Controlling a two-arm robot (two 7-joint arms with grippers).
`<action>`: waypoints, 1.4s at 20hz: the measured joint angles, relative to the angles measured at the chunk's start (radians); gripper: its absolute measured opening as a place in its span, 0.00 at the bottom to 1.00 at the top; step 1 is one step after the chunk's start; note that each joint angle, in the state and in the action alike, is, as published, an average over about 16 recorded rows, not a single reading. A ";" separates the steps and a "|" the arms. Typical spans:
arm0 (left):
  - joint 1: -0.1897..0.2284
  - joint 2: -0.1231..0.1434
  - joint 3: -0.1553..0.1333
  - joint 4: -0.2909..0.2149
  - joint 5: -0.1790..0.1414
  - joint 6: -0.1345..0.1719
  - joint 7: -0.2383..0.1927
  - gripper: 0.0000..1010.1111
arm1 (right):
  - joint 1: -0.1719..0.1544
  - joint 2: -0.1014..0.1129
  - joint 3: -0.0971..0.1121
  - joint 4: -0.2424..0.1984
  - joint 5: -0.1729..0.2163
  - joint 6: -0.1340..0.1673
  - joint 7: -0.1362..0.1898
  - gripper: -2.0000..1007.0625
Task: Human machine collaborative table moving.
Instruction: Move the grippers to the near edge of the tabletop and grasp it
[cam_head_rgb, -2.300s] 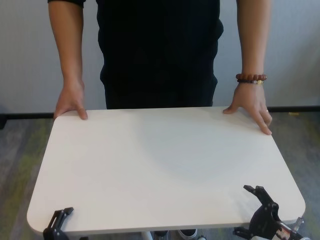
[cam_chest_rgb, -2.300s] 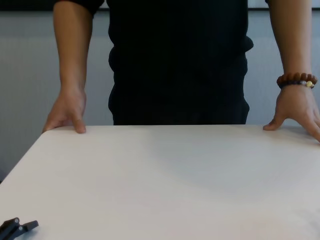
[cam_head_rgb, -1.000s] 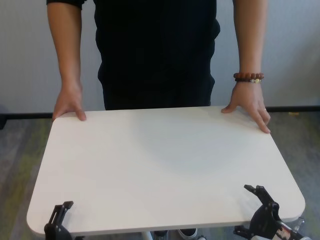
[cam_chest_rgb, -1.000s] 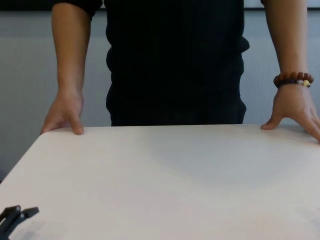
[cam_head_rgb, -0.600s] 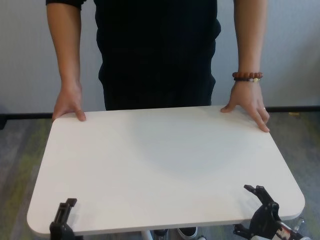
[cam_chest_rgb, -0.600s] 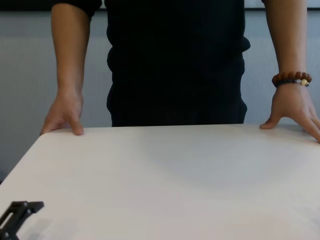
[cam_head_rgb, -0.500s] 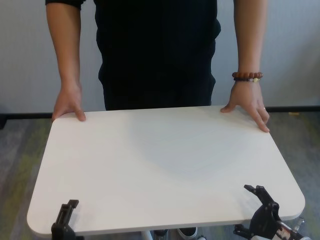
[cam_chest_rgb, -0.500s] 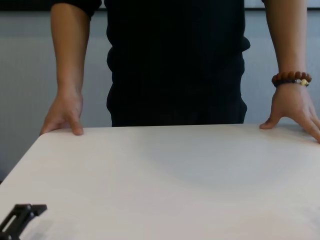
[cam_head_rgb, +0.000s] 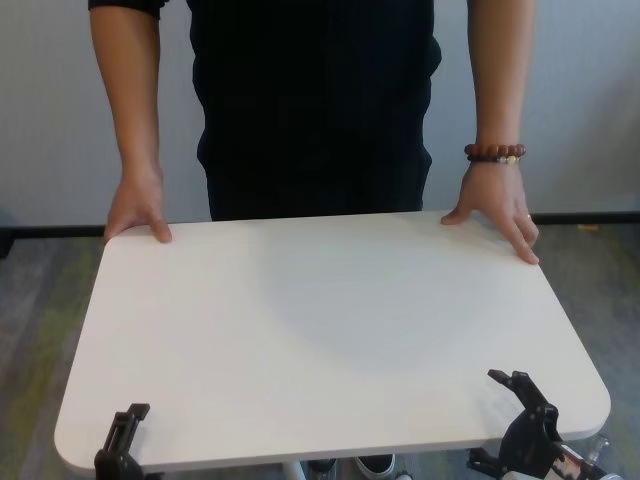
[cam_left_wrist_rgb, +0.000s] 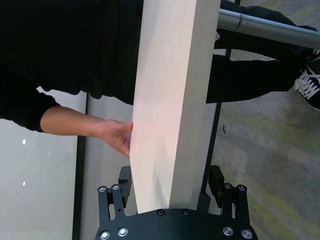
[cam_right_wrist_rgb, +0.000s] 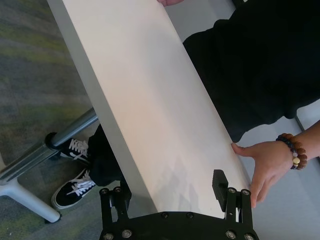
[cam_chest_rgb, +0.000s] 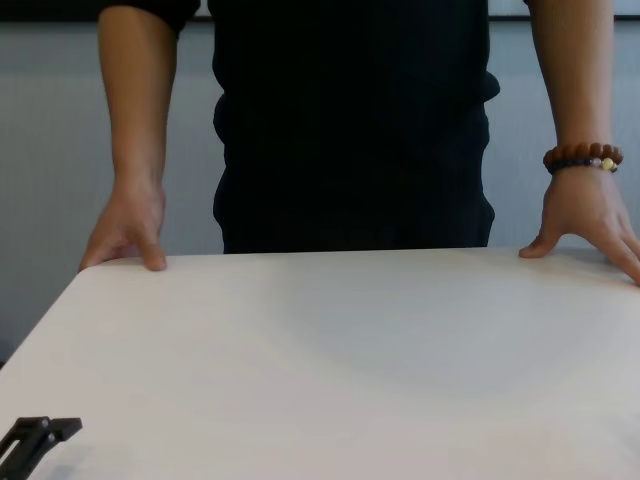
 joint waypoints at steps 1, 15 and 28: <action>0.001 -0.002 -0.002 0.000 0.001 0.000 0.000 0.99 | 0.000 0.000 0.000 0.000 0.000 0.000 0.000 0.99; 0.002 -0.016 -0.009 0.006 0.018 0.002 0.001 0.99 | 0.000 0.000 0.000 0.000 0.000 0.000 0.000 0.99; 0.002 -0.014 -0.008 0.005 0.012 0.001 0.000 0.99 | -0.017 0.005 0.000 -0.008 -0.024 -0.012 -0.020 0.99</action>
